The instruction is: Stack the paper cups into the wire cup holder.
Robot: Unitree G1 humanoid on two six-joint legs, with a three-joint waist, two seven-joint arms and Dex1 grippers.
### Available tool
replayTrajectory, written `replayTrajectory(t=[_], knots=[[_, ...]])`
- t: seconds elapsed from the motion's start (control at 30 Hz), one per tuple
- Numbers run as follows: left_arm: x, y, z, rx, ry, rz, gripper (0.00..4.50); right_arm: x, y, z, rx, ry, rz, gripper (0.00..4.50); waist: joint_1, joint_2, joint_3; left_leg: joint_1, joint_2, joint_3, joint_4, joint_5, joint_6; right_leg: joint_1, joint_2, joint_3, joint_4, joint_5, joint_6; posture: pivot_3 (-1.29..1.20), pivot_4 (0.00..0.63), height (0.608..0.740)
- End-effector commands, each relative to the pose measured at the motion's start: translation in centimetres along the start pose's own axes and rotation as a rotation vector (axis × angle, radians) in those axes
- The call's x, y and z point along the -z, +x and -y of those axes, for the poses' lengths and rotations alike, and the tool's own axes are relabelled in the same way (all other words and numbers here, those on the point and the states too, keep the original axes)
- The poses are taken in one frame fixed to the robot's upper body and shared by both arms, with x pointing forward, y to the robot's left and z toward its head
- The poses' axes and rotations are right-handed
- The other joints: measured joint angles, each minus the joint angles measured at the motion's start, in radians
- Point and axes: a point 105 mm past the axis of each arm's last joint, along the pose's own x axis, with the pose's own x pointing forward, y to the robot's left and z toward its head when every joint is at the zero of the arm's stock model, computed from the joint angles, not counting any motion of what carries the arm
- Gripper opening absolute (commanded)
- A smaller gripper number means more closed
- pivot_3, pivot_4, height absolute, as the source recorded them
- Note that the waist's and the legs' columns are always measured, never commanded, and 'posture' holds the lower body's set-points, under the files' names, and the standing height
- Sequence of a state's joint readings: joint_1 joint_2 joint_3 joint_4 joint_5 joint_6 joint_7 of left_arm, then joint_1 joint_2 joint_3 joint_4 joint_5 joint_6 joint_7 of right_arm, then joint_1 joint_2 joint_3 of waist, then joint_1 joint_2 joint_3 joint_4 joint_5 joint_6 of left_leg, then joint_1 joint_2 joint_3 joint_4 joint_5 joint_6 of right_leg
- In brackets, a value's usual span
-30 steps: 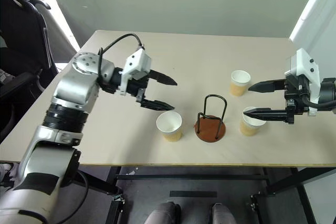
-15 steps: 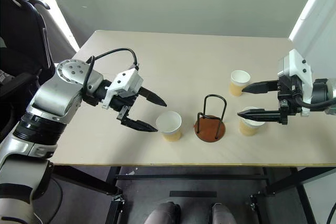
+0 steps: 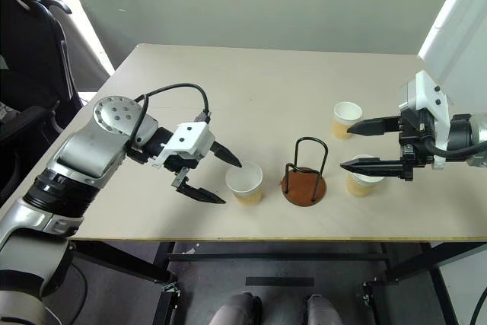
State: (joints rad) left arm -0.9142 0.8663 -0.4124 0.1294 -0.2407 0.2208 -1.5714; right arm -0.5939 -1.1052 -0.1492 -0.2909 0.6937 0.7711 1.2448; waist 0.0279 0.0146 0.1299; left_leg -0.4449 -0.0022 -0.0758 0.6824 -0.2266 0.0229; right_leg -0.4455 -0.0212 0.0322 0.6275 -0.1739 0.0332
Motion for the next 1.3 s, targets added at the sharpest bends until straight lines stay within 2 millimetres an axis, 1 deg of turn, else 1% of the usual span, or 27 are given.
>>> replayTrajectory(t=[0.03, 0.23, 0.37, 0.43, 0.47, 0.53, 0.73, 0.87, 0.9, 1.07, 1.13, 1.3], knots=[[0.4, 0.6, -0.2, -0.002, 0.044, -0.026, 4.47, -0.8, -0.1, -0.2, 0.000, -0.040, 0.014, 3.77, 0.000, 0.000, 0.000, 0.000, 0.000, 0.000, 0.000, 0.000, 0.000, 0.000, 0.000, 0.000, 0.000, 0.000, 0.000, 0.00, 0.150, 0.740], [0.7, 1.5, -0.8, -0.025, 0.056, -0.010, 4.47, -0.8, -0.1, -0.2, 0.003, -0.040, 0.010, 3.77, 0.000, 0.000, 0.000, 0.000, 0.000, 0.000, 0.000, 0.000, 0.000, 0.000, 0.000, 0.000, 0.000, 0.000, 0.000, 0.00, 0.150, 0.740], [0.8, 2.2, -0.8, -0.025, 0.056, 0.009, 4.47, -0.5, -0.1, -0.1, 0.007, -0.036, 0.002, 3.77, 0.000, 0.000, 0.000, 0.000, 0.000, 0.000, 0.000, 0.000, 0.000, 0.000, 0.000, 0.000, 0.000, 0.000, 0.000, 0.00, 0.150, 0.740], [0.6, 2.2, -0.8, -0.020, 0.056, 0.020, 4.47, -0.5, -0.2, -0.1, 0.009, -0.035, 0.000, 3.77, 0.000, 0.000, 0.000, 0.000, 0.000, 0.000, 0.000, 0.000, 0.000, 0.000, 0.000, 0.000, 0.000, 0.000, 0.000, 0.00, 0.150, 0.740], [0.6, 2.1, -0.8, -0.019, 0.055, 0.022, 4.31, -0.5, -0.2, 0.0, 0.010, -0.035, 0.000, 3.77, 0.000, 0.000, 0.000, 0.000, 0.000, 0.000, 0.000, 0.000, 0.000, 0.000, 0.000, 0.000, 0.000, 0.000, 0.001, 0.00, 0.150, 0.740], [0.6, 2.0, -0.8, -0.011, 0.052, 0.024, 3.88, -0.4, -0.2, 0.0, 0.011, -0.033, -0.001, 3.77, 0.000, 0.000, 0.000, 0.000, 0.000, 0.000, 0.000, 0.000, 0.000, 0.000, 0.000, 0.000, 0.000, 0.001, 0.001, 0.00, 0.150, 0.740], [0.8, 1.7, 0.0, 0.034, 0.045, 0.029, 1.69, -0.3, -0.2, 0.1, 0.012, -0.024, -0.001, 3.77, 0.000, 0.000, 0.000, 0.000, 0.000, 0.000, 0.000, 0.000, 0.000, 0.000, 0.000, 0.000, 0.000, 0.001, 0.002, 0.00, 0.150, 0.740], [0.9, 1.6, 0.1, 0.036, 0.036, 0.029, 0.24, -0.2, -0.3, 0.2, 0.013, -0.022, -0.002, 3.77, 0.000, 0.000, 0.000, 0.000, 0.000, 0.000, 0.000, 0.000, 0.000, 0.000, 0.000, 0.000, 0.000, 0.001, 0.002, 0.00, 0.150, 0.740], [0.9, 1.5, 0.0, 0.033, 0.036, 0.030, 0.02, -0.2, -0.3, 0.3, 0.013, -0.022, -0.003, 3.77, 0.000, 0.000, 0.000, 0.000, 0.000, 0.000, 0.000, 0.000, 0.000, 0.000, 0.000, 0.000, 0.000, 0.001, 0.002, 0.00, 0.150, 0.740], [0.7, 1.1, -0.5, 0.009, 0.035, 0.039, 0.02, -0.2, -0.3, 0.4, 0.015, -0.024, -0.004, 3.77, 0.000, 0.000, 0.000, 0.000, 0.000, 0.000, 0.000, 0.000, 0.000, 0.000, 0.000, 0.000, 0.000, 0.001, 0.002, 0.00, 0.150, 0.740], [0.2, 0.6, -1.3, -0.034, 0.040, 0.057, 0.02, -0.2, -0.3, 0.5, 0.015, -0.026, -0.006, 3.77, 0.000, 0.000, 0.000, 0.000, 0.000, 0.000, 0.000, 0.000, 0.000, 0.000, 0.000, 0.000, 0.000, 0.001, 0.002, 0.00, 0.150, 0.740], [-1.8, -1.4, -5.1, -0.223, 0.083, 0.113, 0.02, -0.1, -0.4, 0.6, 0.021, -0.029, -0.009, 3.77, 0.004, 0.000, 0.000, -0.001, 0.000, 0.000, 0.001, 0.000, 0.000, 0.000, 0.000, 0.000, 0.000, 0.001, 0.002, 0.00, 0.150, 0.740]])
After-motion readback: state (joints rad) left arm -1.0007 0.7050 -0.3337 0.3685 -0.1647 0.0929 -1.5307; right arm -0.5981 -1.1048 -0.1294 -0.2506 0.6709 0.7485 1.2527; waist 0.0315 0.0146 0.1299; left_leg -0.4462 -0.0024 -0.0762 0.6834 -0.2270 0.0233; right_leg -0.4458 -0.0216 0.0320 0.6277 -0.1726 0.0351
